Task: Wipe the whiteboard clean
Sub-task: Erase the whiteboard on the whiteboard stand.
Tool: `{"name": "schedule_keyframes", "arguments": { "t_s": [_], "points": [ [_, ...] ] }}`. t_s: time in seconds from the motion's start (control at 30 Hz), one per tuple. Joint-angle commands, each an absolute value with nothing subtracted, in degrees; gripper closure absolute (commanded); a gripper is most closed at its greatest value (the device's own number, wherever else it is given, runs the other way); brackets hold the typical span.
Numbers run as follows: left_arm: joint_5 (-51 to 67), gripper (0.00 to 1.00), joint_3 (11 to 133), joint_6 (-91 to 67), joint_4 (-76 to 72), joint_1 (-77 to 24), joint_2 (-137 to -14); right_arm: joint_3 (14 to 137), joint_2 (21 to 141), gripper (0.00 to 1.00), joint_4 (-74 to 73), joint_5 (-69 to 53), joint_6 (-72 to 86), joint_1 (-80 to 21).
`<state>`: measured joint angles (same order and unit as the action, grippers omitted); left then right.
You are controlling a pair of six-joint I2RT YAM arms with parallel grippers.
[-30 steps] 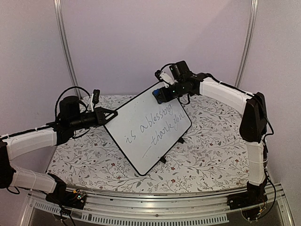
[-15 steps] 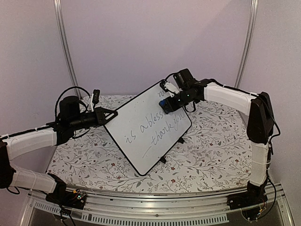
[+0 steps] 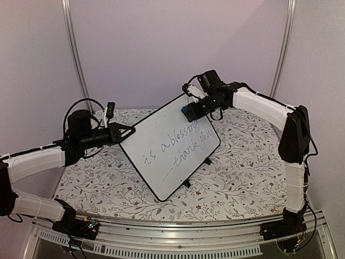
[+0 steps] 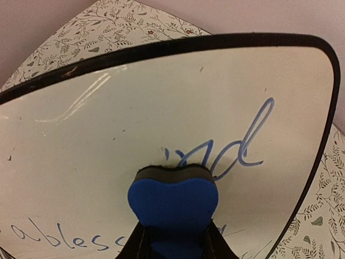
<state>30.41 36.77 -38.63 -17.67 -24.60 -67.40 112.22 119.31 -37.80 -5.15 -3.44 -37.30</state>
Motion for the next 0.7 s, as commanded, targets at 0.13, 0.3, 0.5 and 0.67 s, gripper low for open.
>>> {"name": "schedule_keyframes", "arguments": {
  "t_s": [0.13,0.3,0.5,0.67],
  "points": [
    [41.4,1.00,38.7,-35.3,-23.0,-26.9,-66.8,118.8,123.0,1.00,-39.2,-2.2,-2.2,-36.4],
    [41.6,1.00,38.9,-34.4,-22.4,-27.7,-66.8,114.5,121.0,1.00,-39.1,-2.1,-1.9,-36.4],
    [41.5,1.00,39.2,-33.8,-21.9,-28.2,-66.7,104.0,115.7,1.00,-36.9,-3.7,-1.3,-36.4],
    [41.7,1.00,39.3,-33.7,-21.8,-28.4,-67.1,99.2,112.2,1.00,-35.3,-3.9,-1.0,-36.3]
  ]
}}
